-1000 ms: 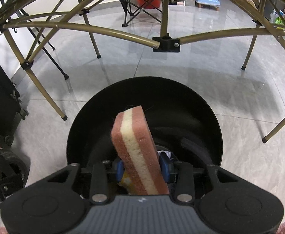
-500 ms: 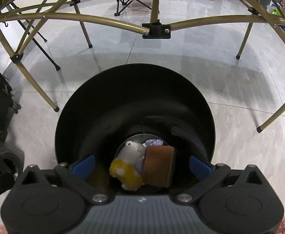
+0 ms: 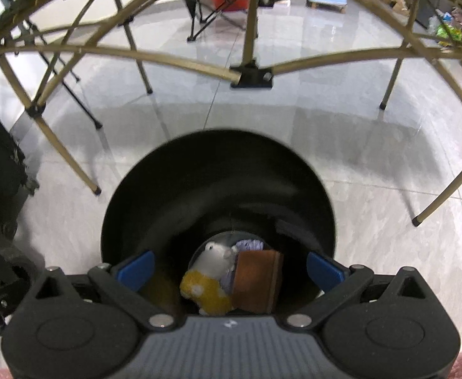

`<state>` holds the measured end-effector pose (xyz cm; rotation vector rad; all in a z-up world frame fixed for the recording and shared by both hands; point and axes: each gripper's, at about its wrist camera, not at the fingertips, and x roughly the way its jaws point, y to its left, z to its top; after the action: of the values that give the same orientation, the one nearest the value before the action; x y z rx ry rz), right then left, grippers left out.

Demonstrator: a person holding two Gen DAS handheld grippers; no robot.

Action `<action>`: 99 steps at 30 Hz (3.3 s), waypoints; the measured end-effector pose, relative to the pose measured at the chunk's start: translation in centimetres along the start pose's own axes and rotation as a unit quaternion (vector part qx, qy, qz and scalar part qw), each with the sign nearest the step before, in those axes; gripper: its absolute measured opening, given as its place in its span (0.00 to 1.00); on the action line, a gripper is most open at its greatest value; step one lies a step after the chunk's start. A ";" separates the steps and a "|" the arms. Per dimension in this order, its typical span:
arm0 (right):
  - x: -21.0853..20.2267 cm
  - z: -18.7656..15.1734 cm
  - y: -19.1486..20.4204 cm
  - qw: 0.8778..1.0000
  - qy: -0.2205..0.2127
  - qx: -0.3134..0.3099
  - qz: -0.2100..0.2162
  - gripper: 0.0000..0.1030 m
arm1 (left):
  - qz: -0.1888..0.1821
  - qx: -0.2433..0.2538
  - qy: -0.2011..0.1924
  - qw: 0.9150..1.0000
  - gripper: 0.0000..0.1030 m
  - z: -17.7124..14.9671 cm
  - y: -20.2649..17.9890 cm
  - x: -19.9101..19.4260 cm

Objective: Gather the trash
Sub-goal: 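Raise both open tools from the bin back toward the table, then grasp the white round sponge puck on the table with the right tool, then grasp the light-blue plush toy with the left tool while the right tool holds the white puck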

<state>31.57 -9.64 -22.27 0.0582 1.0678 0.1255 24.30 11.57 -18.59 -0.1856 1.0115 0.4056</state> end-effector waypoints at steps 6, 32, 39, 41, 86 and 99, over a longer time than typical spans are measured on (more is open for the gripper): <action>-3.2 1.0 -1.1 0.998 -0.054 0.012 0.001 1.00 | 0.011 0.018 -0.068 0.998 1.00 0.8 -0.5 -2.7; -18.1 5.1 -7.4 0.914 -0.405 -0.003 0.017 1.00 | -0.055 0.071 -0.235 0.968 1.00 7.1 -10.1 -12.1; -19.1 7.6 -9.1 0.898 -0.440 -0.003 0.011 1.00 | -0.069 0.072 -0.250 0.963 1.00 9.2 -12.9 -12.5; -19.0 8.8 -9.6 0.895 -0.445 -0.005 0.011 1.00 | -0.072 0.073 -0.250 0.963 1.00 9.9 -13.7 -12.4; -5.1 30.4 -17.6 0.973 -0.221 0.053 -0.035 0.55 | -0.171 0.053 -0.210 0.961 1.00 24.3 -25.8 -4.8; -7.3 29.5 -20.2 0.962 -0.255 0.093 -0.023 0.54 | -0.203 0.072 -0.188 0.958 1.00 24.2 -28.4 -3.6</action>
<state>55.46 -30.24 -3.95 0.2235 0.5613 -0.0348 53.30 -7.10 -3.84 -0.1709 0.6030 -0.0127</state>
